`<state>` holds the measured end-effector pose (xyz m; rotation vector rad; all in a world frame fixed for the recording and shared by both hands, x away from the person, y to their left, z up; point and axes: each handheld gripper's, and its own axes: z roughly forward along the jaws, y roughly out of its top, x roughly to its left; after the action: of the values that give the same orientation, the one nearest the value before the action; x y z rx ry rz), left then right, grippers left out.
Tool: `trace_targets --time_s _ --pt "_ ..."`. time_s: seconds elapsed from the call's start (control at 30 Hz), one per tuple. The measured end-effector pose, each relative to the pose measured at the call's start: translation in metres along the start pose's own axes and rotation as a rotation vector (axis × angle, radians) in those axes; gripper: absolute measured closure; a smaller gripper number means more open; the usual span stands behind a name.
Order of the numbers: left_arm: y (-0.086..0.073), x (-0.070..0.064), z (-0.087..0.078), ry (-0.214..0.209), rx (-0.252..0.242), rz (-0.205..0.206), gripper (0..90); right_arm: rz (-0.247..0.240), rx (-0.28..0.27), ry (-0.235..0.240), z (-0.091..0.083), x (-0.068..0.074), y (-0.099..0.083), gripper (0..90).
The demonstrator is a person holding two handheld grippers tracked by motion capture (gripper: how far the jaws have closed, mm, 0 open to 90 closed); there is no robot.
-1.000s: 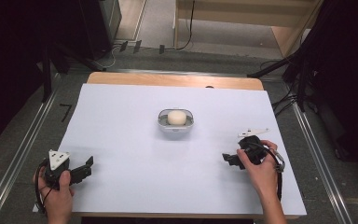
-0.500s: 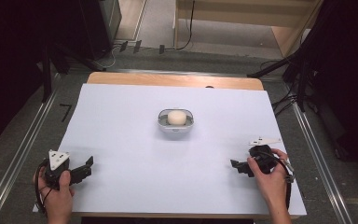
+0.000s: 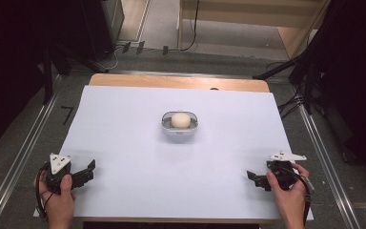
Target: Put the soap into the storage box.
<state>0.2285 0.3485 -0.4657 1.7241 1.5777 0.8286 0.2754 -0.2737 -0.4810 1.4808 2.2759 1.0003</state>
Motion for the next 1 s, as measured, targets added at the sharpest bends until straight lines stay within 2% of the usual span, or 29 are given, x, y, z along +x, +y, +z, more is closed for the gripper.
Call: trace_targets --time_s 0.2,0.33,0.53,0.57,0.67,0.7,0.77,0.97,1.0 --pt "0.000 0.000 0.000 0.000 -0.002 0.001 14.1 0.017 -0.023 -0.006 -0.008 -0.006 -0.009 6.4" --pt "0.000 0.000 0.000 0.002 -0.002 0.004 14.1 0.040 -0.066 0.004 -0.019 -0.014 -0.018 4.8" --pt "0.000 0.000 -0.001 -0.001 -0.006 0.005 14.0 0.056 -0.081 -0.023 -0.027 -0.023 -0.029 4.7" --pt "0.000 0.000 -0.001 -0.001 -0.005 0.005 14.1 0.058 -0.086 -0.030 -0.029 -0.026 -0.035 4.8" --pt "0.000 -0.001 0.000 0.002 -0.006 0.008 14.0 0.063 -0.097 -0.027 -0.032 -0.028 -0.040 4.8" --pt "0.000 -0.001 0.000 0.005 -0.006 0.010 14.0 0.055 -0.122 -0.021 -0.037 -0.029 -0.044 4.7" --pt "0.000 -0.001 -0.001 0.003 -0.008 0.010 14.0 0.050 -0.134 -0.025 -0.040 -0.030 -0.046 4.1" --pt "-0.001 -0.001 -0.002 0.006 -0.018 0.014 14.1 0.065 -0.170 -0.030 -0.051 -0.036 -0.057 2.8" --pt "-0.001 -0.002 -0.002 0.006 -0.019 0.017 14.1 0.076 -0.180 -0.042 -0.054 -0.038 -0.061 2.8"
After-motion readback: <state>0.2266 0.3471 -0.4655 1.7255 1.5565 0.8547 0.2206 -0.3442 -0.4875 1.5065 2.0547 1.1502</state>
